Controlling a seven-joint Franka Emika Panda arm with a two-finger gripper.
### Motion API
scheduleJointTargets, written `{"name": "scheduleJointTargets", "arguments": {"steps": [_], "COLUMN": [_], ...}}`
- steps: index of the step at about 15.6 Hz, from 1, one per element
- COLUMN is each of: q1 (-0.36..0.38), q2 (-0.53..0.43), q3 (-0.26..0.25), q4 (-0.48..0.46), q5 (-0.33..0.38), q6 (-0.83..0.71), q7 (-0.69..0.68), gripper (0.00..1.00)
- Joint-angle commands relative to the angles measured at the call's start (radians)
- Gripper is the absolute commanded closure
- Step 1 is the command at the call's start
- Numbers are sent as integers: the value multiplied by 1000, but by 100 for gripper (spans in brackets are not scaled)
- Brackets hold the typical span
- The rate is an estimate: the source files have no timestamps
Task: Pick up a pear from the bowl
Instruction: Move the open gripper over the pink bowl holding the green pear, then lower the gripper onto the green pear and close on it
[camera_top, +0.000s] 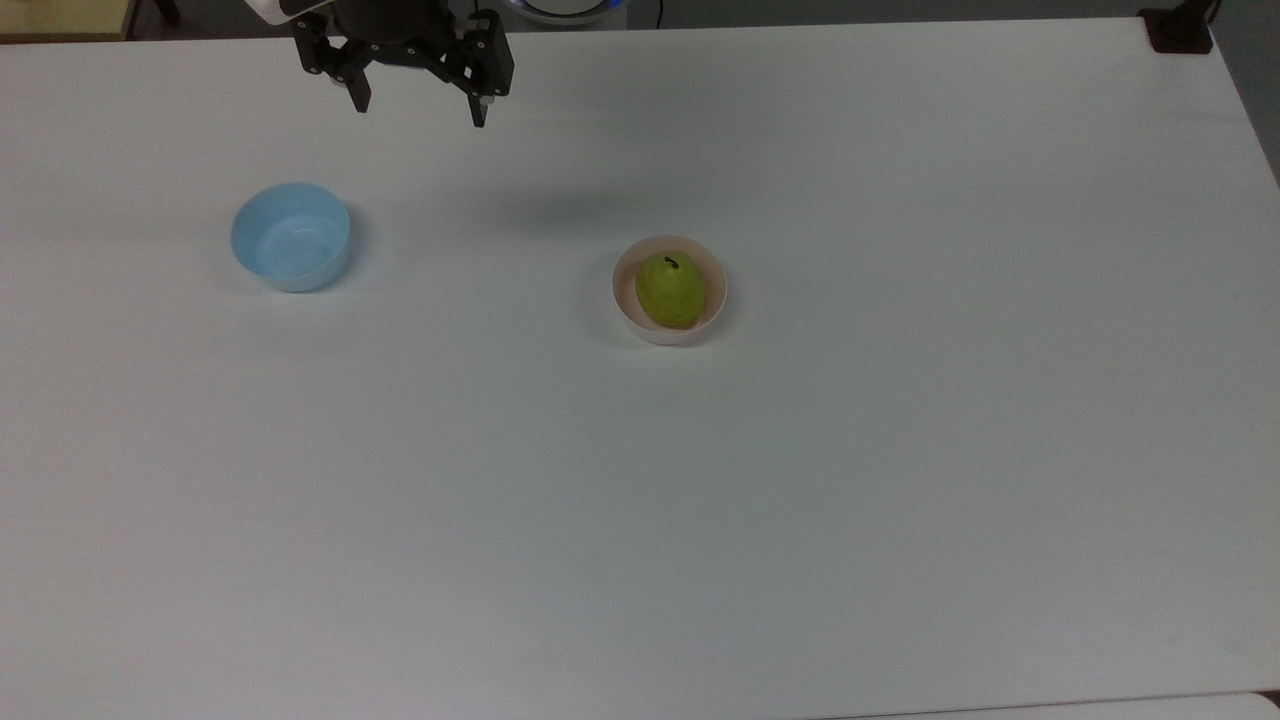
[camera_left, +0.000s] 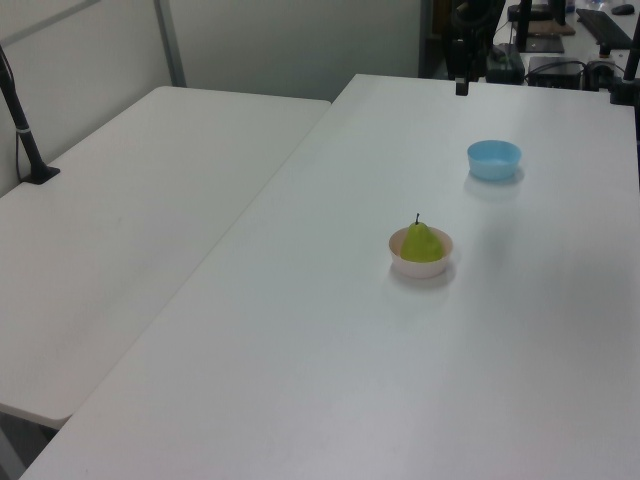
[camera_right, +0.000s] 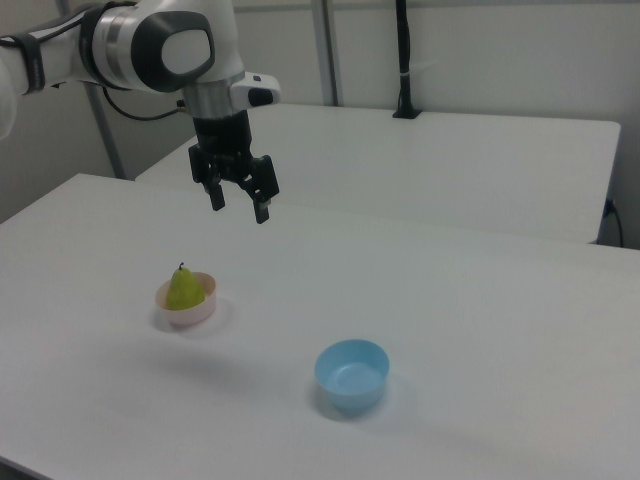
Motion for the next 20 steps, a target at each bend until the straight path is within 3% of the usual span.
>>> {"name": "scheduleJointTargets", "arguments": {"steps": [1, 3, 10, 18, 20], "q1": [44, 128, 314, 385, 385], "q2": [9, 34, 159, 334, 347], "q3": [-17, -46, -44, -44, -44], "q4": [19, 30, 27, 19, 2], "q5": [1, 2, 22, 5, -13], "q6": [-16, -11, 41, 200, 210], "q7": [9, 14, 19, 32, 32], "gripper": [0, 0, 0, 0, 5]}}
